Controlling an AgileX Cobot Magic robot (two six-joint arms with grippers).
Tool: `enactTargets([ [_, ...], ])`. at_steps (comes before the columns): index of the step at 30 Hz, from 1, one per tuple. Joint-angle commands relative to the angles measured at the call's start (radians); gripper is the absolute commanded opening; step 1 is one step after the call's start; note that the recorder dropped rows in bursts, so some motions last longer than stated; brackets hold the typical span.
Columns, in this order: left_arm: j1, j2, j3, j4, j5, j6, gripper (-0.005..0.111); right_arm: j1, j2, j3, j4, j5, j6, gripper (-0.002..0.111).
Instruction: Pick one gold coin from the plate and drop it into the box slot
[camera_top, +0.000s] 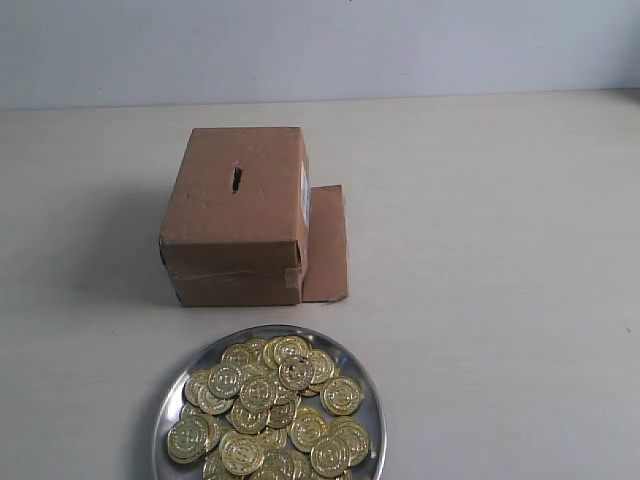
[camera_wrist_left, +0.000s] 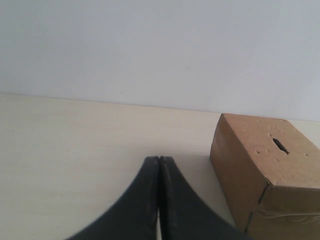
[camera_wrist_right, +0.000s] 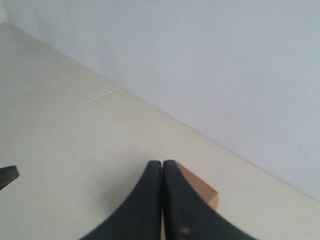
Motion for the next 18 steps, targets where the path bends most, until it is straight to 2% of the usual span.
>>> enactTargets([
  [1, -0.007, -0.006, 0.003, 0.005, -0.011, -0.003, 0.000, -0.117, -0.063, 0.004, 0.032, -0.004, -0.006, 0.000],
  [10, -0.007, -0.006, 0.003, 0.005, -0.011, -0.003, 0.000, -0.380, -0.203, 0.047, 0.178, -0.033, -0.010, 0.000],
  [18, -0.007, -0.006, 0.003, 0.005, -0.011, -0.003, 0.000, -0.513, -0.394, 0.434, 0.349, -0.301, -0.023, 0.000],
])
